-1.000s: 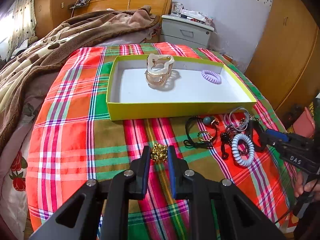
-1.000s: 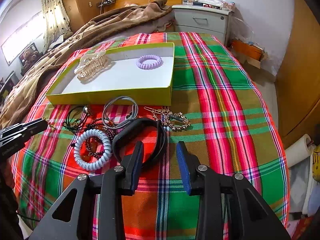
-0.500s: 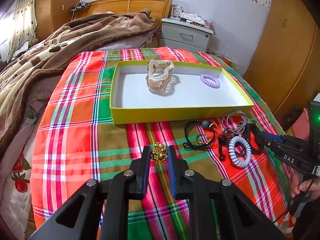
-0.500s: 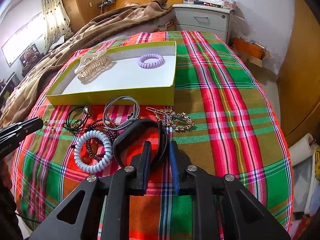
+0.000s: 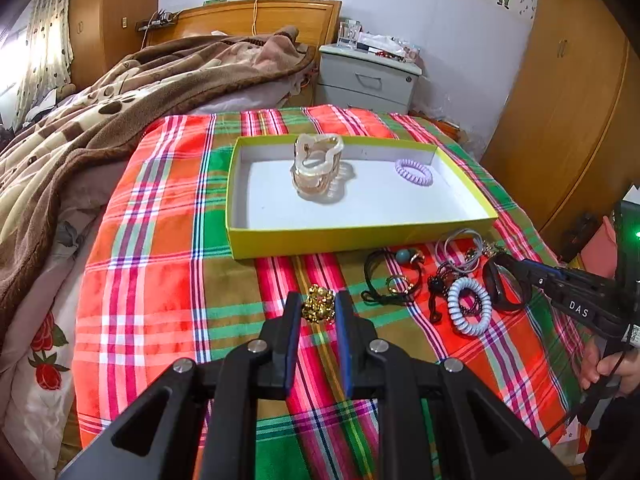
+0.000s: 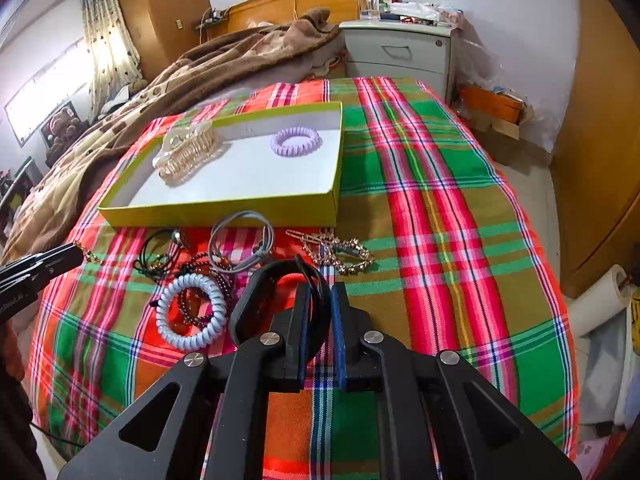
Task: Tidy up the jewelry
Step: 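Grasp the gold chain with the left tool while the right tool grasps the black band, then carry the gold chain with the left tool while the right tool carries the black band into the box, then open the left tool to drop the gold chain while the right tool releases the black band in the box, then move the left tool toward the black cords while the right tool approaches the white coil hair tie, then grasp the black green-bead hair tie with the left tool while the right tool lifts the blue coil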
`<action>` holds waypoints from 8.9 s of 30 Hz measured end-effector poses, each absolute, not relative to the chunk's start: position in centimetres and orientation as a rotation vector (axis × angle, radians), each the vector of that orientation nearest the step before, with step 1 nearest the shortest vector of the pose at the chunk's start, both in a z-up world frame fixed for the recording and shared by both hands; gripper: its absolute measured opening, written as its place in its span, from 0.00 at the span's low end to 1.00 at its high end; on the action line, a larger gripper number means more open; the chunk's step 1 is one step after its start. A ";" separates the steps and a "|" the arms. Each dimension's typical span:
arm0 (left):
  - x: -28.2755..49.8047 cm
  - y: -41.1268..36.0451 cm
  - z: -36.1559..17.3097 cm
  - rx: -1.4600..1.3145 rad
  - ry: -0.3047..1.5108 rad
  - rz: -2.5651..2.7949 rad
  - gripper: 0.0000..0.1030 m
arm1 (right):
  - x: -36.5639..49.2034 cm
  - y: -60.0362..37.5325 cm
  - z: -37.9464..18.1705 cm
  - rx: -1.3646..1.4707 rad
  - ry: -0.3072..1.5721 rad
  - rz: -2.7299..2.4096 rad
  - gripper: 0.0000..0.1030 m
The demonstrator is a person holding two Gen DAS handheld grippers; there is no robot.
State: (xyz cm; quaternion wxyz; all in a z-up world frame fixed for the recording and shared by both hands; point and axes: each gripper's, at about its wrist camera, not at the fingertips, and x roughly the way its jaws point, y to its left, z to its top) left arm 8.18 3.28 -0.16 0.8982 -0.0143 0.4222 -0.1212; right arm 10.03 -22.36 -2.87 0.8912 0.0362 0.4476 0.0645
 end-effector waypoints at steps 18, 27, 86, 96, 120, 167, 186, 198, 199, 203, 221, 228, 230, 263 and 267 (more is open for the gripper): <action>10.8 3.3 3.0 -0.041 0.818 -0.262 0.17 | 11.8 -23.0 1.6 0.100 0.830 0.160 0.10; 14.0 2.9 3.3 -0.034 0.814 -0.265 0.17 | 16.8 -22.6 3.3 0.096 0.800 0.191 0.10; 20.4 2.2 -3.0 -0.078 0.968 -0.238 0.36 | 29.5 -18.6 -2.7 0.034 0.963 0.259 0.17; 17.9 2.1 -1.3 -0.111 0.933 -0.280 0.41 | 27.0 -19.1 -1.0 0.066 0.926 0.274 0.29; 10.3 2.7 -0.9 -0.155 0.925 -0.359 0.43 | 12.8 -19.0 -1.4 0.073 0.946 0.368 0.30; 13.2 0.8 -3.3 -0.186 1.023 -0.386 0.43 | 11.6 -21.2 -2.7 0.239 0.944 0.413 0.10; 14.7 -1.5 -4.1 -0.007 1.066 -0.284 0.28 | 12.0 -22.6 -2.5 0.258 0.924 0.400 0.10; 14.3 -2.9 -4.0 0.054 1.073 -0.287 0.02 | 11.4 -23.8 -2.3 0.271 0.906 0.384 0.10; 14.1 -2.9 -3.8 0.047 1.069 -0.287 0.02 | 11.4 -23.9 -2.2 0.272 0.906 0.383 0.10; 13.4 -2.9 -2.9 0.035 1.040 -0.287 0.02 | 11.0 -24.0 -2.0 0.275 0.902 0.382 0.10; 10.3 -2.9 1.5 0.000 0.916 -0.343 0.02 | 9.7 -23.5 0.0 0.255 0.857 0.374 0.10; 9.5 -3.0 3.2 -0.011 0.874 -0.375 0.02 | 9.5 -23.1 1.0 0.242 0.839 0.373 0.10; 9.4 -3.1 3.7 -0.011 0.863 -0.388 0.02 | 9.5 -23.1 1.2 0.240 0.834 0.370 0.10; 17.7 -3.8 4.8 -0.058 0.866 -0.482 0.02 | 16.5 -23.1 1.5 0.238 0.828 0.313 0.10; 19.4 -4.3 4.0 -0.036 0.881 -0.478 0.02 | 18.0 -23.0 1.0 0.241 0.844 0.300 0.10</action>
